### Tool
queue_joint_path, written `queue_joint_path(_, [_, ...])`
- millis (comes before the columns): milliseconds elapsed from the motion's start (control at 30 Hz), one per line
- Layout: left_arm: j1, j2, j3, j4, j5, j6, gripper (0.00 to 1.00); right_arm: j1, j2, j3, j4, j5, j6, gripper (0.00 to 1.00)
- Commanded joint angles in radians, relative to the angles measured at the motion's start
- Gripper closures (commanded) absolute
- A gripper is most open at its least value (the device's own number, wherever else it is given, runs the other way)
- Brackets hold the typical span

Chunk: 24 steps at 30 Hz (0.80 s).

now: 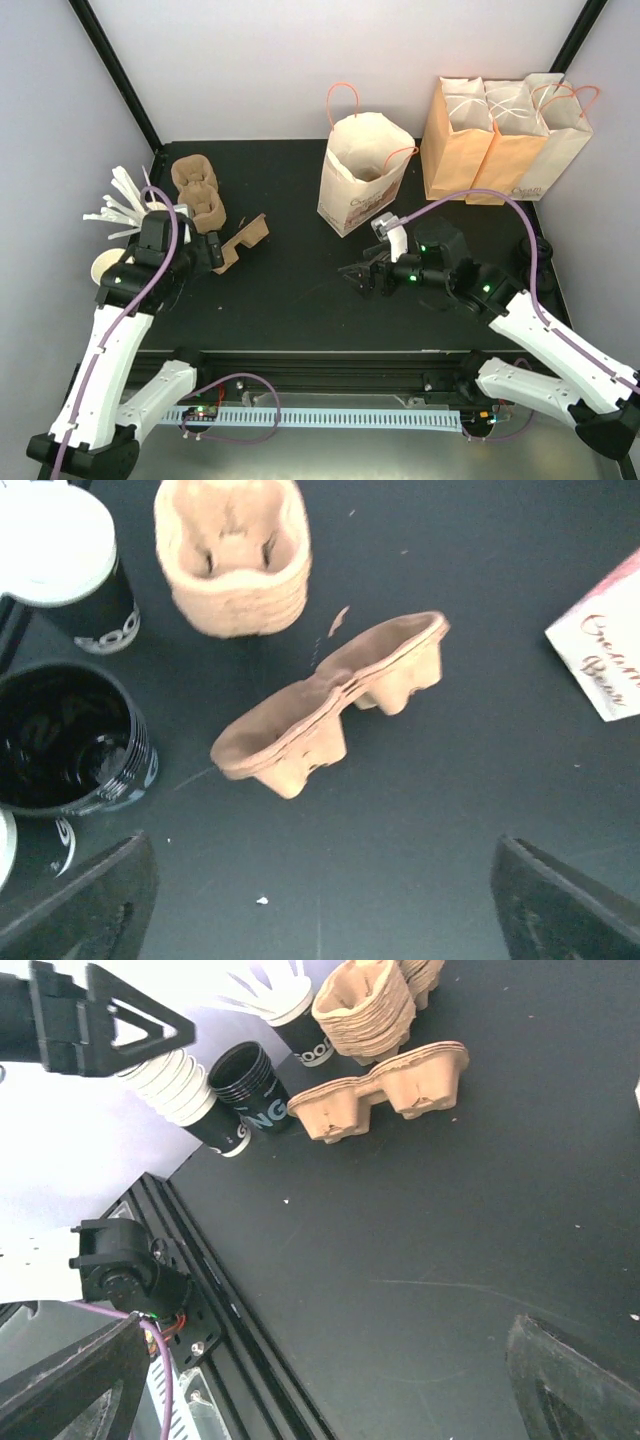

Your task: Pack the takeout coffee

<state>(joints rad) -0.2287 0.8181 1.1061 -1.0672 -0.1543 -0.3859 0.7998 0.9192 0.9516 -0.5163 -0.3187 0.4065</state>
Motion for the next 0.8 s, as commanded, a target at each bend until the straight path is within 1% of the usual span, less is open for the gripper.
queue_joint_path(0, [0.062,-0.004,-0.076,0.059,0.030,-0.061,0.13,0.017,-0.017,-0.028,0.072,-0.038,0.010,0.00])
queue_joint_path(100, [0.126,0.017,-0.112,0.111,0.005,-0.102,0.31,0.017,-0.035,-0.052,0.075,-0.035,0.006,0.00])
queue_joint_path(133, [0.149,0.033,-0.116,0.119,-0.011,-0.110,0.36,0.017,-0.044,-0.061,0.075,-0.033,0.006,0.00])
queue_joint_path(200, [0.196,0.068,-0.111,0.123,-0.049,-0.125,0.41,0.018,-0.062,-0.076,0.075,-0.035,0.006,0.00])
queue_joint_path(267, [0.239,0.107,-0.107,0.129,-0.064,-0.132,0.44,0.019,-0.079,-0.092,0.075,-0.039,0.007,0.00])
queue_joint_path(367, [0.301,0.159,-0.109,0.152,-0.043,-0.125,0.46,0.019,-0.099,-0.109,0.065,-0.039,0.001,0.00])
queue_joint_path(533, [0.373,0.235,-0.117,0.212,-0.013,-0.072,0.49,0.018,-0.114,-0.108,0.043,-0.028,-0.023,0.00])
queue_joint_path(667, [0.421,0.305,-0.107,0.238,0.037,-0.050,0.53,0.017,-0.126,-0.115,0.044,-0.004,-0.044,0.00])
queue_joint_path(767, [0.431,0.377,-0.057,0.205,0.070,-0.042,0.56,0.018,-0.132,-0.128,0.057,0.029,-0.039,0.00])
